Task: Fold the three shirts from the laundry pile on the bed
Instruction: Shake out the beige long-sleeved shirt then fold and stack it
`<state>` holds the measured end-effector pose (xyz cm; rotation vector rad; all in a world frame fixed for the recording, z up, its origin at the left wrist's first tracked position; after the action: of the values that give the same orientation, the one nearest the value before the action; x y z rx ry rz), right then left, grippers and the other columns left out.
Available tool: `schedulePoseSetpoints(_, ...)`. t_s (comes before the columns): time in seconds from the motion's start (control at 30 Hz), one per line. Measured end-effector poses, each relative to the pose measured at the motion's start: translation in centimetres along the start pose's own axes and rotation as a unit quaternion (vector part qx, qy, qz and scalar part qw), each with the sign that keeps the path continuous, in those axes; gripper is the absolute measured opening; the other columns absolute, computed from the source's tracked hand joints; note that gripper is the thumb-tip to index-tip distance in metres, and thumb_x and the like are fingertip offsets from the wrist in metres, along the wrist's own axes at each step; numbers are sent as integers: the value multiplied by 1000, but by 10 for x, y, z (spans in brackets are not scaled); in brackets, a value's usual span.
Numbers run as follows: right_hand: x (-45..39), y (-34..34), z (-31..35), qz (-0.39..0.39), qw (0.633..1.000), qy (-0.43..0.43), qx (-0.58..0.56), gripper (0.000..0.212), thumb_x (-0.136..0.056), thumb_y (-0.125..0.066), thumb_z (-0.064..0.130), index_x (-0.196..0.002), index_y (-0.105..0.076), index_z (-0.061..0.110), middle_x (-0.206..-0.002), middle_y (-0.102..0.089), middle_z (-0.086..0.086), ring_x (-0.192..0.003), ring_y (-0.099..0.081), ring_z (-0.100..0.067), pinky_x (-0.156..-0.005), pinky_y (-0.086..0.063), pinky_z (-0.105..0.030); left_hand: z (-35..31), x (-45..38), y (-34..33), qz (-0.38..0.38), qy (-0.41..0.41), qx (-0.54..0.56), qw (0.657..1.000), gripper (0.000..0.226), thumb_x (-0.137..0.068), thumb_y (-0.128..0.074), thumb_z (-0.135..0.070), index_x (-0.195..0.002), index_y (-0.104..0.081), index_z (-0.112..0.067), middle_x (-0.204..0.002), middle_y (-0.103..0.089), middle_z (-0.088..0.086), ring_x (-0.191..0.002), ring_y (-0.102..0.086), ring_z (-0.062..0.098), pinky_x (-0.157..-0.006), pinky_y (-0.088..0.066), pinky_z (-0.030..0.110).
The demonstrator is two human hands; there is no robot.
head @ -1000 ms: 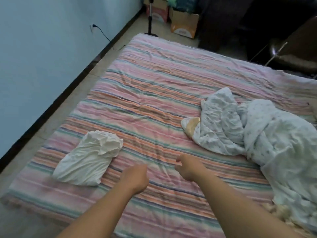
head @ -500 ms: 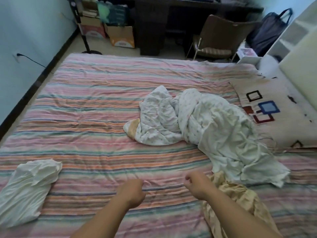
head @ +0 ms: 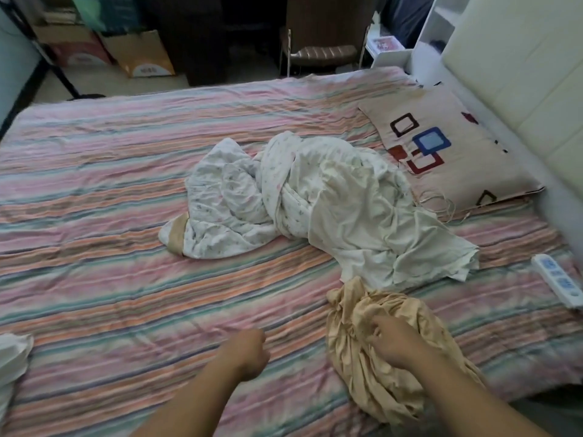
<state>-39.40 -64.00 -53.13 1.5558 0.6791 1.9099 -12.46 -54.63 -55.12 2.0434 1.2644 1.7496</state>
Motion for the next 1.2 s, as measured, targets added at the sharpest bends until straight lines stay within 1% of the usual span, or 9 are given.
schedulePoseSetpoints(0.13,-12,-23,-33,24,999,-26,-9,32,-89,-52,30,-115,-67,17,-130,-62,-9,-115,-60,-26,-90,-47,-30,-18,-17,-13,3,5,18,1000,38,-94,-47,-28,-126,-57,-11,-130,-60,10,-114,-58,26,-93,-46,34)
schedulePoseSetpoints(0.33,-21,-65,-56,105,992,-31,58,52,-95,-45,37,-147,-43,30,-163,18,-21,-148,-27,-35,-117,-30,-36,-29,-38,-38,30,-13,-35,999,43,-97,-46,-36,-135,-49,-16,-140,-51,6,-123,-51,24,-101,-43,33)
schedulePoseSetpoints(0.47,-44,-92,-83,76,995,-65,28,59,-93,-29,49,-150,-35,31,-163,-19,-18,-150,-15,-41,-122,-17,-48,-21,-50,-51,23,-3,-36,999,41,-96,-47,-36,-132,-53,-16,-137,-53,5,-122,-52,22,-99,-42,31)
schedulePoseSetpoints(0.6,-55,-88,-104,-99,969,-163,-159,29,-88,-59,22,-112,-64,6,-131,-56,-26,-122,-52,-37,-99,-43,-37,-11,-55,-68,40,8,-26,999,41,-96,-48,-35,-130,-54,-15,-134,-56,5,-118,-54,22,-99,-44,31)
schedulePoseSetpoints(0.67,-58,-88,-121,-160,942,-218,-200,41,-84,-71,24,-115,-57,1,-126,-57,-27,-114,-55,-39,-92,-45,-39,-8,-57,-77,49,16,-25,998,41,-95,-49,-37,-129,-56,-15,-133,-57,5,-117,-55,21,-100,-44,32)
schedulePoseSetpoints(0.77,-58,-88,-143,-100,967,-213,-95,80,-77,-72,52,-135,-36,10,-151,-27,-32,-129,-45,-44,-102,-41,-44,-9,-62,-89,61,29,-25,997,45,-94,-50,-39,-134,-52,-17,-138,-54,4,-121,-53,19,-102,-43,30)
schedulePoseSetpoints(0.83,-60,-91,-160,-49,977,-201,-43,69,-81,-68,43,-137,-38,17,-159,-5,-30,-139,-35,-44,-108,-38,-42,-14,-68,-94,66,31,-27,997,46,-96,-49,-39,-136,-50,-17,-139,-53,4,-123,-52,19,-102,-41,29)
schedulePoseSetpoints(1.0,-61,-93,-186,-54,956,-214,-193,15,-81,-66,14,-95,-61,16,-111,-63,-13,-109,-59,-32,-85,-43,-31,-36,-81,-101,54,19,-7,998,42,-96,-50,-36,-134,-50,-18,-137,-54,3,-119,-54,19,-101,-44,29)
schedulePoseSetpoints(1.2,-49,-82,-189,-120,920,-246,-281,24,-82,-65,6,-104,-74,5,-111,-71,-18,-108,-62,-36,-91,-46,-36,-53,-82,-102,54,5,4,999,42,-95,-51,-38,-132,-52,-19,-134,-56,1,-115,-56,17,-98,-47,28)
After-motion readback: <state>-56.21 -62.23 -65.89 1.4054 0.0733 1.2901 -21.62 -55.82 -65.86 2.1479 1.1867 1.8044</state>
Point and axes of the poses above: each hand's wrist, its own x-axis away from the middle knuckle, its own y-axis out of the back of the hand, z = x × y, the point moved 3 cm from there along -x, towards the middle knuckle
